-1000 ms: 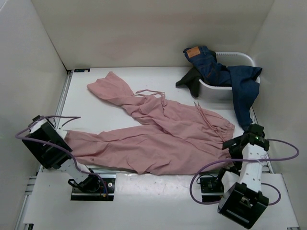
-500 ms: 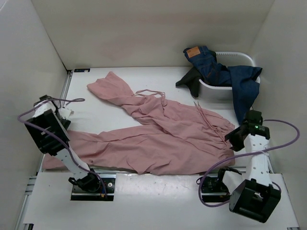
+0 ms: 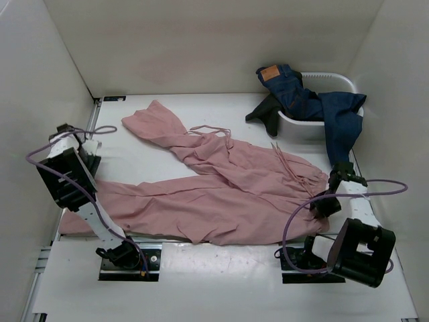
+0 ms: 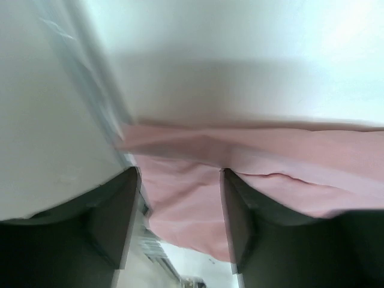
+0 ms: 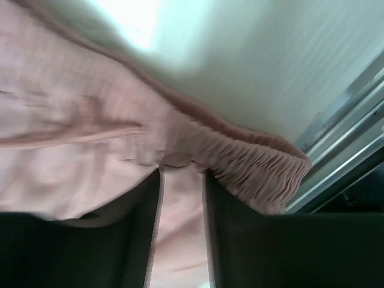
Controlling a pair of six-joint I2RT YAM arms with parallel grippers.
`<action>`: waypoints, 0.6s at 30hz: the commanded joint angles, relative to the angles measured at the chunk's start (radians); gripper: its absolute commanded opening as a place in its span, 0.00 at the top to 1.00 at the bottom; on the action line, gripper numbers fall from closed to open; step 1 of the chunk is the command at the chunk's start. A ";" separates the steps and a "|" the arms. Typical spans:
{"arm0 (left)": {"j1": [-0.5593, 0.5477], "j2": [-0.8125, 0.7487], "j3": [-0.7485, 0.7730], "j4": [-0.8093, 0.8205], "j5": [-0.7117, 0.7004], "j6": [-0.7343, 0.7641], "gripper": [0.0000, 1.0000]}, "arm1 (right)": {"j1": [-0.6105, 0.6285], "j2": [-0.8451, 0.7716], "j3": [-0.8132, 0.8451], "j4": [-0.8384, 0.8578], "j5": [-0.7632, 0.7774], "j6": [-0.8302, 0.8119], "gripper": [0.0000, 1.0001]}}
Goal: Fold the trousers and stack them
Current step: Flatten the trousers out
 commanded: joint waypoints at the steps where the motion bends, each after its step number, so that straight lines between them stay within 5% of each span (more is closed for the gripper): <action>1: -0.038 -0.131 0.177 -0.034 0.213 -0.039 0.26 | -0.005 -0.050 0.129 -0.015 0.083 0.007 0.55; 6: -0.184 0.047 0.442 -0.034 0.319 -0.091 0.16 | 0.015 -0.043 0.272 0.016 0.054 -0.059 0.33; 12: -0.282 0.441 0.948 -0.025 0.482 -0.274 0.06 | 0.024 0.223 0.523 0.070 -0.023 -0.204 0.25; 14: -0.317 0.487 0.978 0.021 0.464 -0.252 0.06 | 0.024 0.327 0.597 0.070 -0.023 -0.204 0.20; 18: -0.418 0.487 0.781 0.186 0.329 -0.193 0.03 | 0.033 0.482 0.651 0.110 -0.072 -0.185 0.20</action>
